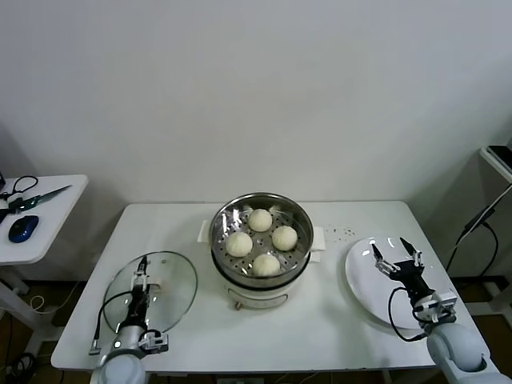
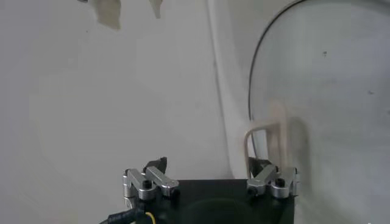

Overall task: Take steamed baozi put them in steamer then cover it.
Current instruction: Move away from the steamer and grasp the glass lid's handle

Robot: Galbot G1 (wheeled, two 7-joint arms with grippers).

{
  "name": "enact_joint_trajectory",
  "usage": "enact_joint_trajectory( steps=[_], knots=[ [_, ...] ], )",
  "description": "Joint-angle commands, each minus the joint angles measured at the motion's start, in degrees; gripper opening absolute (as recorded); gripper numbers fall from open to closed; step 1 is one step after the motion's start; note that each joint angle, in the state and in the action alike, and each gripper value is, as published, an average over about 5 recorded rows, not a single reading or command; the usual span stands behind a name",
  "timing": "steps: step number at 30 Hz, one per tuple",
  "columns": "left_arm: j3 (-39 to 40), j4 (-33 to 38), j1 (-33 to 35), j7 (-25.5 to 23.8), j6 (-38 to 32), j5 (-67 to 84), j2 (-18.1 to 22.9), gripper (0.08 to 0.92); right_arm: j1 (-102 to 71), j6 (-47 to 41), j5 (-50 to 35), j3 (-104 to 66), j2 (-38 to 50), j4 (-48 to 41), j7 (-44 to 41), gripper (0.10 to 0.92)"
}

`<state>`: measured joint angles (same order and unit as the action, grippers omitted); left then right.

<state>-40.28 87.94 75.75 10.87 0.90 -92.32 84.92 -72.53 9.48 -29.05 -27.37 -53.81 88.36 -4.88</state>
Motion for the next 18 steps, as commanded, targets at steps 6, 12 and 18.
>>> enact_joint_trajectory(
  steps=[6,12,18],
  knots=[
    [0.13,-5.29,-2.4,3.0,-1.02,2.43,-0.37,0.758,-0.37,0.5,2.63,-0.37,-1.02,-1.09,-0.59,0.823],
    [0.62,-4.8,-1.79,2.89,-1.23,4.24,-0.98,0.585,-0.08,0.81,3.54,-0.22,-1.52,-1.6,-0.83,0.823],
    [0.74,-3.81,-1.46,2.77,-1.56,4.86,-1.4,0.412,0.26,1.19,4.1,-0.06,-1.93,-2.3,-1.01,0.823]
  ],
)
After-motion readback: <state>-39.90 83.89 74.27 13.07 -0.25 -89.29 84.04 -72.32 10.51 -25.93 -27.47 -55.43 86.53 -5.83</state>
